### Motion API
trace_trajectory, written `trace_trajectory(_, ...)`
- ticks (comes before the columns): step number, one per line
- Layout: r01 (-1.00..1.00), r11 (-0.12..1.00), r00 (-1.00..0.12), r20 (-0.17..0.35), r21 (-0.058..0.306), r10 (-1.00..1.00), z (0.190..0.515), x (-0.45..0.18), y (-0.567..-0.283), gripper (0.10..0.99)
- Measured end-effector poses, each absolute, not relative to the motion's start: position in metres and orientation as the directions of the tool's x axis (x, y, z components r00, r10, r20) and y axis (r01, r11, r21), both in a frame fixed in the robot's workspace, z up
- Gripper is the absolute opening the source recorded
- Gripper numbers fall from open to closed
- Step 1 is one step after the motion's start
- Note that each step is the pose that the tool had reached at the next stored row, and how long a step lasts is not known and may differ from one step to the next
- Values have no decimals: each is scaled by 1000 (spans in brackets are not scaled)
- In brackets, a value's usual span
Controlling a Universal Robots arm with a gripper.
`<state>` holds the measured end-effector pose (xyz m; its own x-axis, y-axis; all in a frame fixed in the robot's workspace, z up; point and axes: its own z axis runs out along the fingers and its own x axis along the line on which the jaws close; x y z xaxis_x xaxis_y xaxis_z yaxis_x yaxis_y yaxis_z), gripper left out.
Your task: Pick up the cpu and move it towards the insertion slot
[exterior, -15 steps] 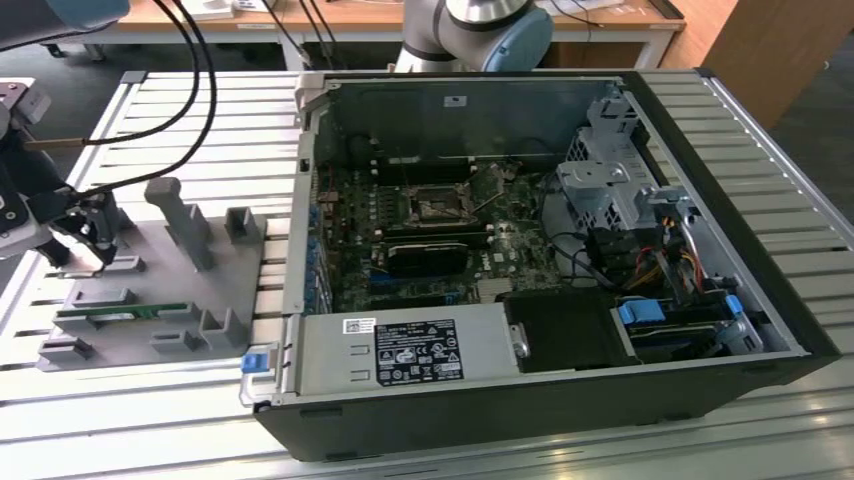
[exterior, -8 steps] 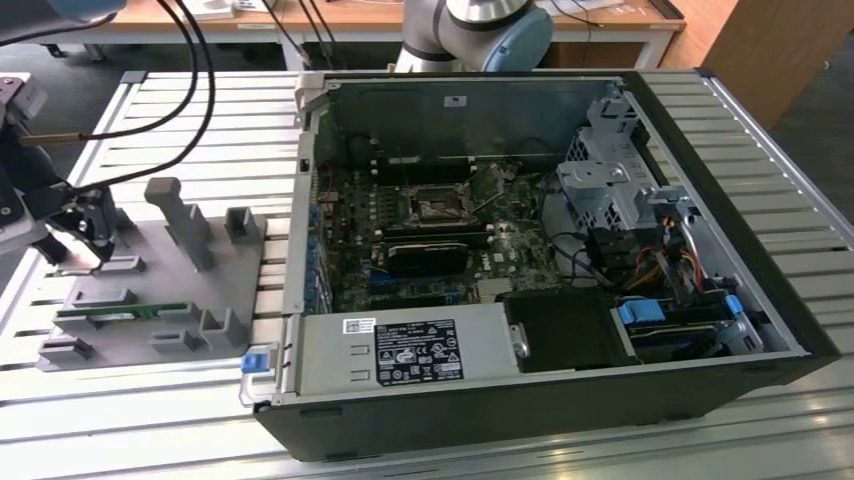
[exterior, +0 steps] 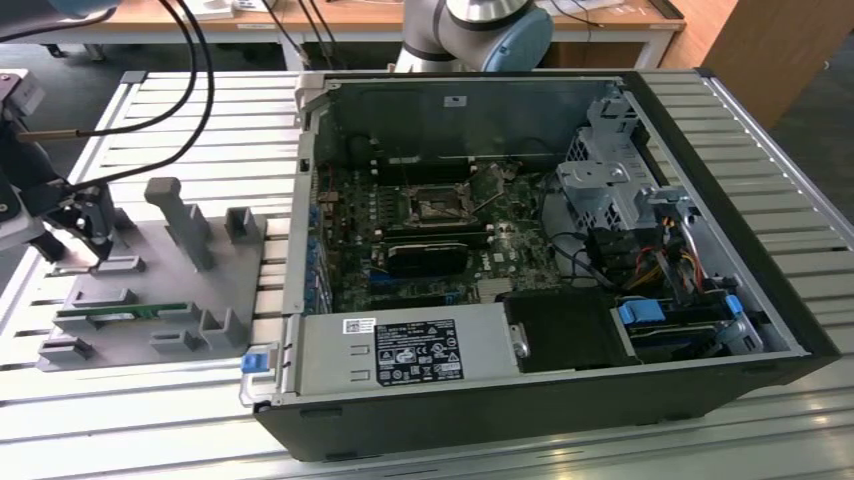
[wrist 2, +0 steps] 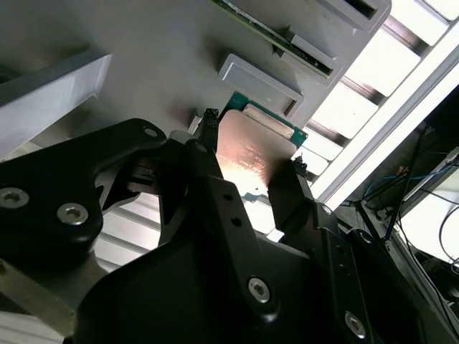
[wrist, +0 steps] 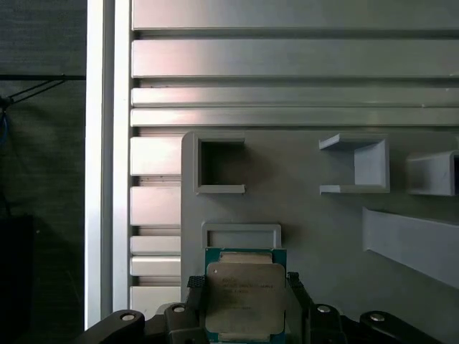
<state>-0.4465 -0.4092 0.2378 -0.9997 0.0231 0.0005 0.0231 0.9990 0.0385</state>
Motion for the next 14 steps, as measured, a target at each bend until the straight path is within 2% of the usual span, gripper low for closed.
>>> trace_trajectory(14,23,999,-1000,0,38,23,243,-446,-409,529)
